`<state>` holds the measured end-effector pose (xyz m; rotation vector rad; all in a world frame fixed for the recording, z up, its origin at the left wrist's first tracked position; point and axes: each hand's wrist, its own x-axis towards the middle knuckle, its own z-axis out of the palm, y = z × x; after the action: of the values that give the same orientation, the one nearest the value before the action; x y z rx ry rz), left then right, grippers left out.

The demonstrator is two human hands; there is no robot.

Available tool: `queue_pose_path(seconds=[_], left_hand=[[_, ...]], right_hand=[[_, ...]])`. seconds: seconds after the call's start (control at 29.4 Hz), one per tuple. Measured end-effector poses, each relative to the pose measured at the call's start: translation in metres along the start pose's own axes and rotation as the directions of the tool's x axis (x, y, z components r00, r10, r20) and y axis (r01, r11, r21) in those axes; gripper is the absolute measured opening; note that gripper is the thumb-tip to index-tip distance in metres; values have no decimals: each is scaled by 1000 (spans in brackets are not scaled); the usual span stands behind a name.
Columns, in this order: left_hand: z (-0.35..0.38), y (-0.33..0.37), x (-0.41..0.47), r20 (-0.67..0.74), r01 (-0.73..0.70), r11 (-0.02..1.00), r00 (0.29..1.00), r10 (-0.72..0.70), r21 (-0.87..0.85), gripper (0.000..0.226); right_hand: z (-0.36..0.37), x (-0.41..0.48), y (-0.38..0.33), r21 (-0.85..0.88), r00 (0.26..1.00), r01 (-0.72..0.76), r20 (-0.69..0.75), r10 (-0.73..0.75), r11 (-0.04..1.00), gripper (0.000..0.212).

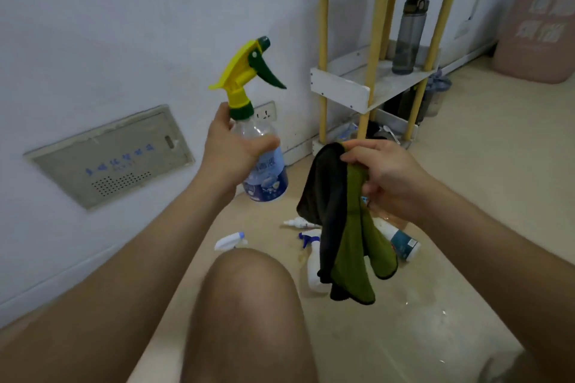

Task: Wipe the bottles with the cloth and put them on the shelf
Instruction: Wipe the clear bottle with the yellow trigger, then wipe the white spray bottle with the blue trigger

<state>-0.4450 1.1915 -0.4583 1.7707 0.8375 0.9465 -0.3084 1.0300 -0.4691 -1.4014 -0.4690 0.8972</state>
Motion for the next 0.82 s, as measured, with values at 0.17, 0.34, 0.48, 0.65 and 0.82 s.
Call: queue_pose_path(seconds=[0.17,0.34,0.48,0.65,0.82], left_hand=[[-21,-88,-1,62,118,982,990,-128,149,27],[-26,-163,-16,70,137,923,982,-173,358,25],[-26,-221,-33,46,144,890,982,-182,434,23],[-25,-285,-46,5,235,881,966,-260,410,27],[-25,-349,-67,4,342,799,918,-396,495,8]], right_hand=[[20,19,27,-61,993,-108,-59,104,992,22],[39,40,62,-44,975,-147,-178,137,988,17],[60,50,92,-47,977,-152,-159,143,987,25],[68,59,133,-123,976,-209,-89,199,970,25],[63,68,154,-56,942,-323,-110,316,945,26]])
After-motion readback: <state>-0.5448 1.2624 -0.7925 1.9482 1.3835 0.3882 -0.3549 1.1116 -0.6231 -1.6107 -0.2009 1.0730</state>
